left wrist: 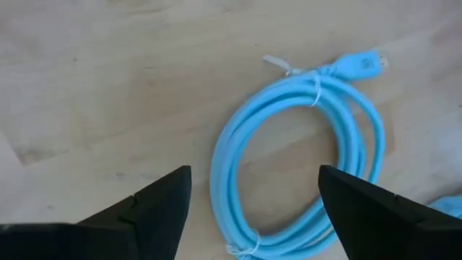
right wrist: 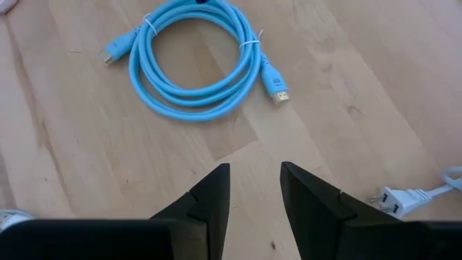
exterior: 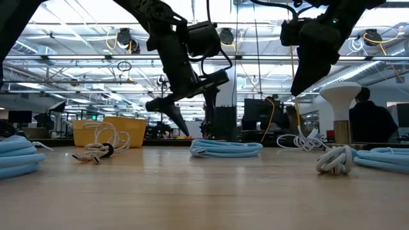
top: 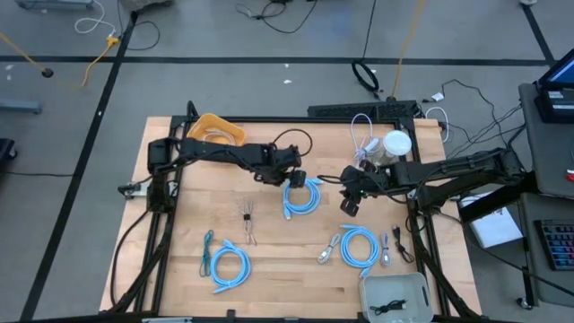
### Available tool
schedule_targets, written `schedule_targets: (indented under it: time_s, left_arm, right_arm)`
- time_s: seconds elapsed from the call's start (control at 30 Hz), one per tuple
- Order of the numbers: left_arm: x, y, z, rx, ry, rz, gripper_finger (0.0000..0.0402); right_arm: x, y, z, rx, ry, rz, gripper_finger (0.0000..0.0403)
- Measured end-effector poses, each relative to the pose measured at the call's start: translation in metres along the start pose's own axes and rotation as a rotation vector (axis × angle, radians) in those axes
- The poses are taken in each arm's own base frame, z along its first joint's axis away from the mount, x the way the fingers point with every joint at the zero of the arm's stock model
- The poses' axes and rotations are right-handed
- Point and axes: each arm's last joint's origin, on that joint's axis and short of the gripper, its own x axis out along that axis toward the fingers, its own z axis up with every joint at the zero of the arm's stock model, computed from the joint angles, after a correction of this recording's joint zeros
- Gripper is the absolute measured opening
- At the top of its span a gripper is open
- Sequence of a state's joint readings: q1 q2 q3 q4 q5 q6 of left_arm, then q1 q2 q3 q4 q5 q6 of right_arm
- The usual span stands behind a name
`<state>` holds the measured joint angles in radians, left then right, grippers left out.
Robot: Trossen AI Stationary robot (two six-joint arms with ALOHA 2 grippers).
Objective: Pick & Place USB Port
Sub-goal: Put the middle blue hdmi cable into the yellow bin
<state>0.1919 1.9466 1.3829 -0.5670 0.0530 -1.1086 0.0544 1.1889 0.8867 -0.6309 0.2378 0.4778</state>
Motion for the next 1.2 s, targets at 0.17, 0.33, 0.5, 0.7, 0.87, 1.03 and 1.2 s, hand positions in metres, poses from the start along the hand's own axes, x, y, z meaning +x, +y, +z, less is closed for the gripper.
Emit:
schedule_targets:
  time_s: [0.17, 0.33, 0.5, 0.7, 0.87, 1.03, 1.2]
  left_arm:
    - [0.005, 0.001, 0.003, 0.023, -0.003, -0.005, 0.0268]
    - [0.020, 0.002, -0.002, 0.040, 0.027, 0.012, 0.0238]
    - [0.037, 0.004, -0.012, 0.050, 0.084, 0.053, 0.0232]
    - [0.041, 0.007, -0.020, 0.054, 0.078, 0.121, 0.0171]
    - [0.040, 0.007, -0.019, 0.079, 0.072, 0.116, 0.0034]
    - [0.040, 0.006, -0.018, 0.025, 0.082, 0.096, 0.0034]
    - [0.013, -0.001, -0.015, -0.006, 0.047, 0.041, 0.0034]
  right_arm:
    - [0.000, 0.000, 0.000, 0.008, 0.001, 0.008, 0.0116]
    - [0.000, 0.000, 0.000, 0.008, 0.000, 0.009, 0.0116]
    - [-0.002, 0.000, 0.001, 0.011, -0.015, 0.017, 0.0116]
    - [-0.009, -0.001, 0.002, 0.016, -0.048, 0.032, 0.0116]
    - [-0.017, -0.003, 0.003, 0.022, -0.079, 0.047, 0.0116]
    - [-0.020, -0.004, 0.003, 0.026, -0.093, 0.053, 0.0116]
    - [-0.020, -0.004, 0.003, 0.025, -0.089, 0.051, 0.0116]
